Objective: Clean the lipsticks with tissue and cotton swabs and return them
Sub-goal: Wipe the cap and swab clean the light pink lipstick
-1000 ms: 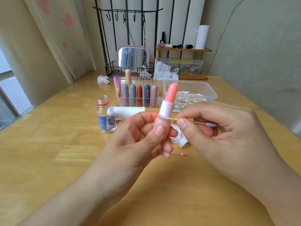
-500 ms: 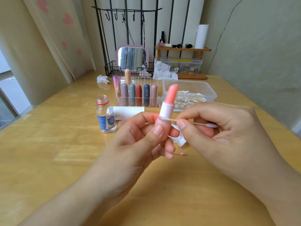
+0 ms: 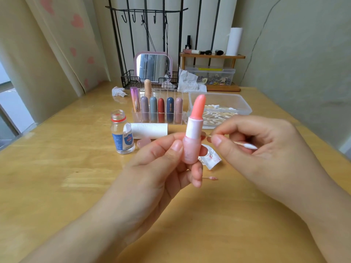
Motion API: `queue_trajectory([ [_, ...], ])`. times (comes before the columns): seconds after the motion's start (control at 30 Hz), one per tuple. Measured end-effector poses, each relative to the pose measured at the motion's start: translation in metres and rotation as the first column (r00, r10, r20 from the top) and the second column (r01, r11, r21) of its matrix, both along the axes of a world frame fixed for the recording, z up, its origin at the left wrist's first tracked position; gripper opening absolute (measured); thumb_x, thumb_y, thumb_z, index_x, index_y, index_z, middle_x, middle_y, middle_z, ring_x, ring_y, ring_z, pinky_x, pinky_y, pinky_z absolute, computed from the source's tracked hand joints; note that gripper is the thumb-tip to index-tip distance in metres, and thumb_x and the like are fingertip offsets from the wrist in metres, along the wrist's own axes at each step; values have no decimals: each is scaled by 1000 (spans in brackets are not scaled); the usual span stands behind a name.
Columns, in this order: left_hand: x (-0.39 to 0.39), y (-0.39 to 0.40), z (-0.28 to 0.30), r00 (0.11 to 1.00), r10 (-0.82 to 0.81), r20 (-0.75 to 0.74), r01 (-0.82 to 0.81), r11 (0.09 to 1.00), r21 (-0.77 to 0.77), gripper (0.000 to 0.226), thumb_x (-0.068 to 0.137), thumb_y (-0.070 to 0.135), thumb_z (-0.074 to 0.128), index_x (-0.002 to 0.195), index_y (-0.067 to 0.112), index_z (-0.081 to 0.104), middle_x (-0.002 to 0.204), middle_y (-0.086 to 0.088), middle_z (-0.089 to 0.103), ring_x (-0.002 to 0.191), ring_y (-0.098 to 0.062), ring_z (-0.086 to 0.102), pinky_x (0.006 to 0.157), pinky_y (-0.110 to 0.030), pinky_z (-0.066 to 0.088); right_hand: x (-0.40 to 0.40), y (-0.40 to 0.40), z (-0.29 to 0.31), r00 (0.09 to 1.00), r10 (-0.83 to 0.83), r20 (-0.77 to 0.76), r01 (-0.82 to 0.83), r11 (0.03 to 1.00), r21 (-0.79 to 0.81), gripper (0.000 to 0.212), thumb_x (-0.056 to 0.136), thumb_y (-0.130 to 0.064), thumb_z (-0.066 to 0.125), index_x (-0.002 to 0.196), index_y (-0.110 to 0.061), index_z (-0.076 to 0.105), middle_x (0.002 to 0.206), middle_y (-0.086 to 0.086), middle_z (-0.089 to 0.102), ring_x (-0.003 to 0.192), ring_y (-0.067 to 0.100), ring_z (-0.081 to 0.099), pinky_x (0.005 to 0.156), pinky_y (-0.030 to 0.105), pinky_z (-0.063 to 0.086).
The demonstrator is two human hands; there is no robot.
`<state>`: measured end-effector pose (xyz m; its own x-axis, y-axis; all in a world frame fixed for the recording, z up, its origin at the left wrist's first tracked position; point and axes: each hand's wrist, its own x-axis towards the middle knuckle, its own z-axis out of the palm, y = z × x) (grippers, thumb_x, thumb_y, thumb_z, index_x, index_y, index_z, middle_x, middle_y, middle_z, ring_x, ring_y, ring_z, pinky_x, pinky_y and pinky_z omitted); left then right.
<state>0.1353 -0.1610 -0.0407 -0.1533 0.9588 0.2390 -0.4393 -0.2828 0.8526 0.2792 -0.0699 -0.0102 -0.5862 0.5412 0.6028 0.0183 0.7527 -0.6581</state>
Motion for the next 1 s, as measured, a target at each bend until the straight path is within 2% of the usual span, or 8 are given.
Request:
queue_trajectory([
  [0.2,-2,-1,4,997,12,73,-10,1000,-18,20,84,17,51,87,17,70,78,-14,65,55,-17,53,55,-25,49,1,-1,1,1000,-2,-2,2,999,34,10,77,-17,65,67,-19,67,50,14,43,45,18,40,44,4,38],
  [0.37,-4,1,3,996,23,90,-20,999,-32,20,84,17,51,84,17,71,77,-15,66,54,-17,54,52,-24,49,0,0,-2,999,-45,17,43,994,101,12,79,-24,66,67,-22,65,50,7,41,45,14,38,47,10,34],
  [0.53,-6,0,3,999,6,42,-4,999,-35,14,77,10,67,91,8,67,82,-12,67,56,-13,54,55,-22,50,-2,1,-5,997,-70,17,67,991,119,16,78,-33,59,69,-22,65,54,5,42,48,11,38,48,14,32],
  [0.7,-9,0,1,999,-21,24,22,999,-35,21,81,16,56,90,5,71,89,-15,68,66,-15,62,63,-24,55,-1,0,-3,997,-77,30,73,989,131,14,77,-32,61,67,-23,65,55,6,43,48,12,38,48,12,30],
  [0.83,-17,5,-4,984,133,-119,-141,988,-64,20,79,27,57,83,20,76,88,3,67,77,-7,58,73,-24,53,-2,2,-3,996,-89,17,89,996,-8,9,77,-24,64,69,-23,67,52,5,45,46,12,44,45,9,40],
  [0.9,-25,9,-6,949,226,-219,-243,969,-52,15,77,31,62,83,28,76,79,12,65,75,-2,56,73,-19,49,-3,7,-6,989,-142,51,145,988,-51,9,79,-28,64,71,-25,68,52,-1,45,50,17,49,47,18,46],
  [0.97,-34,13,-9,893,313,-322,-334,942,-12,14,74,35,69,85,29,75,79,11,67,76,-1,58,72,-14,47,-4,15,-12,974,-199,107,207,976,-69,12,84,-27,67,72,-26,67,54,-1,48,55,21,53,54,27,47],
  [1.0,-38,15,-11,863,356,-359,-382,924,0,15,73,35,71,85,28,75,80,9,69,77,-2,60,73,-13,47,-5,19,-16,966,-219,134,231,970,-76,14,84,-24,66,70,-26,67,55,2,49,55,20,53,54,23,44],
])
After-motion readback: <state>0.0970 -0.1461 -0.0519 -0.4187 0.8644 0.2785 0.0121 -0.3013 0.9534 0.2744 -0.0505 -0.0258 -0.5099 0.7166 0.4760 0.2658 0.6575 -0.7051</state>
